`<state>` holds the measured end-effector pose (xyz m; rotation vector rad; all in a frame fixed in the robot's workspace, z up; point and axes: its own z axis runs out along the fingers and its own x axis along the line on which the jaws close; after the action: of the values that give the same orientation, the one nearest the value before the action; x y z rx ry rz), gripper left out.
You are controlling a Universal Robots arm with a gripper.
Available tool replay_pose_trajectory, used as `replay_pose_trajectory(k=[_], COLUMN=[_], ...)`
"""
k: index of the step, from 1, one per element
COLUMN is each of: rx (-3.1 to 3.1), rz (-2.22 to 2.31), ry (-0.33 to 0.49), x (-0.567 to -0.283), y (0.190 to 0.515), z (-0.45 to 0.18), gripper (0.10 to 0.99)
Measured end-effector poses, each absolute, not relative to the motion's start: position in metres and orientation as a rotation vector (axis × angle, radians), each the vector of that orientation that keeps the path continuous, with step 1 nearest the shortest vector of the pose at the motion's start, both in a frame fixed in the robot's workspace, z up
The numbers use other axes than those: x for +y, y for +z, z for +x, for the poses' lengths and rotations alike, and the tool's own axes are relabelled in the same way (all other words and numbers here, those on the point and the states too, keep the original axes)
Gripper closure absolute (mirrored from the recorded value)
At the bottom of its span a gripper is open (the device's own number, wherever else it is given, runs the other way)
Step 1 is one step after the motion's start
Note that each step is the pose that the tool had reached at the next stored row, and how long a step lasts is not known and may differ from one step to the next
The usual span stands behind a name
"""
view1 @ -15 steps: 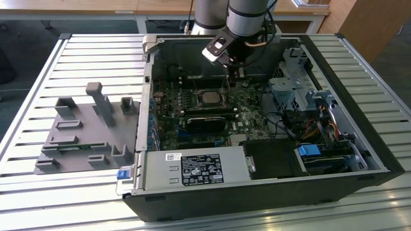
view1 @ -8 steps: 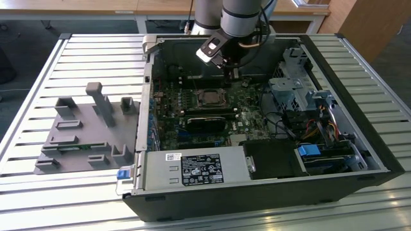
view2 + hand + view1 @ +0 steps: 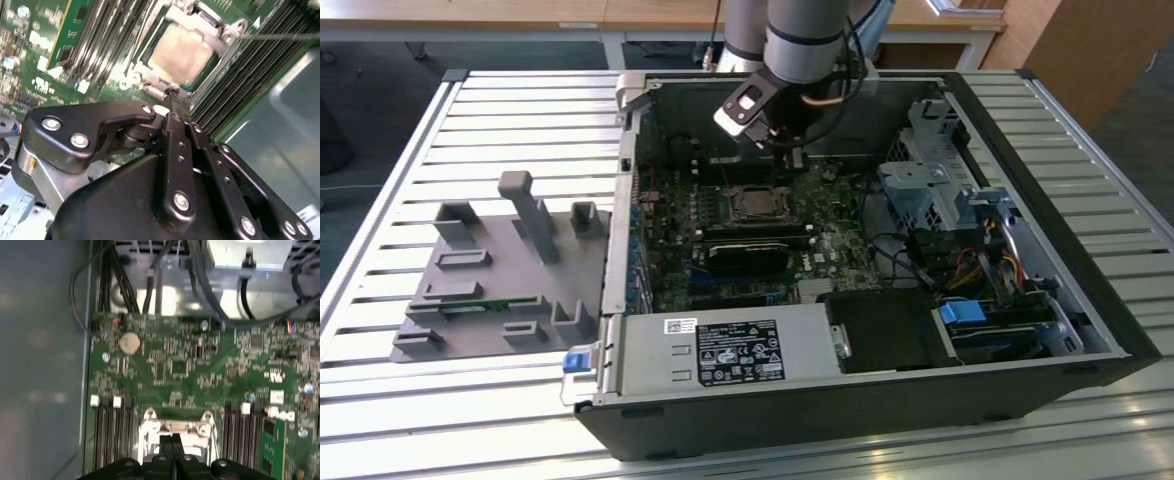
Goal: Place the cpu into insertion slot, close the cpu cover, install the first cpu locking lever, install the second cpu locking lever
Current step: 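Close the cpu cover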
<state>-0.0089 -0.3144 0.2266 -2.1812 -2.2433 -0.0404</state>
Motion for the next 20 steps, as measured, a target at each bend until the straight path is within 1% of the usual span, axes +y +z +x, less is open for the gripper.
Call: replay_pose_trajectory(k=[10,20], rx=[-2.243,-2.243], rz=[-2.181,-2.181], ry=[-0.041,-0.041], x=[-0.315,-0.315], y=[0.215,0.211], z=[-0.025,-0.045], gripper=[0.969,0.969])
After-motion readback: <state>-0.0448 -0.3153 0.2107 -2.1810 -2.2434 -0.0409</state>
